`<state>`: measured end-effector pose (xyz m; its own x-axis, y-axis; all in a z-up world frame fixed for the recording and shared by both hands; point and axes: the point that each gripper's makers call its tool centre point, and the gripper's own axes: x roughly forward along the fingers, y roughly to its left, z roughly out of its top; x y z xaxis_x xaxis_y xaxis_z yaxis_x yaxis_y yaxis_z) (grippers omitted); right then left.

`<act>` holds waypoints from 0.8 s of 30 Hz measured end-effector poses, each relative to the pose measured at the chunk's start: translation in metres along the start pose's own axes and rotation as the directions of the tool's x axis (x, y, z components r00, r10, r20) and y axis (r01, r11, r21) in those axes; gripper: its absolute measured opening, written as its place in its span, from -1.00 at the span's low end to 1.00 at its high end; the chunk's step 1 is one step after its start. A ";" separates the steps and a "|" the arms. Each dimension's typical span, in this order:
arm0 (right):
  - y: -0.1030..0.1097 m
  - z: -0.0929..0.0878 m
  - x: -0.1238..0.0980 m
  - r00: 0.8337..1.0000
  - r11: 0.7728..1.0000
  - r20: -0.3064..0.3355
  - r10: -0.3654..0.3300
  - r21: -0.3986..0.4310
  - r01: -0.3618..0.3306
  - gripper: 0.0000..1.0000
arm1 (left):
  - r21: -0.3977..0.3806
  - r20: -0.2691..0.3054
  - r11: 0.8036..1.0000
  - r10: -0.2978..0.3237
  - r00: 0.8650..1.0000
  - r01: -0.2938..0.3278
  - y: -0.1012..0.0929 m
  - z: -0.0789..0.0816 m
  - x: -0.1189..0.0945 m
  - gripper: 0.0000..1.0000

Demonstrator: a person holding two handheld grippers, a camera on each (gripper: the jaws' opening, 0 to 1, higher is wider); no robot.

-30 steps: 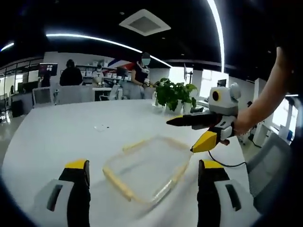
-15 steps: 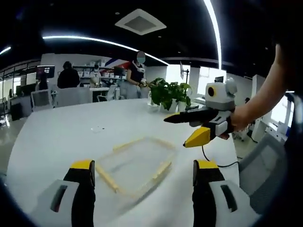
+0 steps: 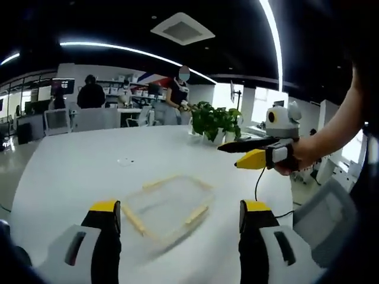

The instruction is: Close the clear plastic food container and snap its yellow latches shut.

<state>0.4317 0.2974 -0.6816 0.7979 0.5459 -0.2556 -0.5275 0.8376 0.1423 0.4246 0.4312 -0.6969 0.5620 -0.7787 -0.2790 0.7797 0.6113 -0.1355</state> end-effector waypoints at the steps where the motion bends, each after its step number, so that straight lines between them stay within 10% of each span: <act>1: 0.001 -0.002 -0.001 1.000 1.000 -0.010 0.003 -0.016 -0.003 0.72 | 0.002 0.001 1.000 0.001 1.000 -0.001 0.000 0.000 0.000 0.65; 24: 0.030 -0.012 -0.034 0.998 0.996 -0.043 0.039 -0.079 -0.042 0.77 | -0.014 -0.006 1.000 -0.010 1.000 0.010 -0.020 -0.006 -0.037 0.88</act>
<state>0.3854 0.3034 -0.6803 0.7634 0.5766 -0.2912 -0.5821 0.8095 0.0769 0.3868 0.4486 -0.6897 0.5525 -0.7840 -0.2830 0.7814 0.6053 -0.1515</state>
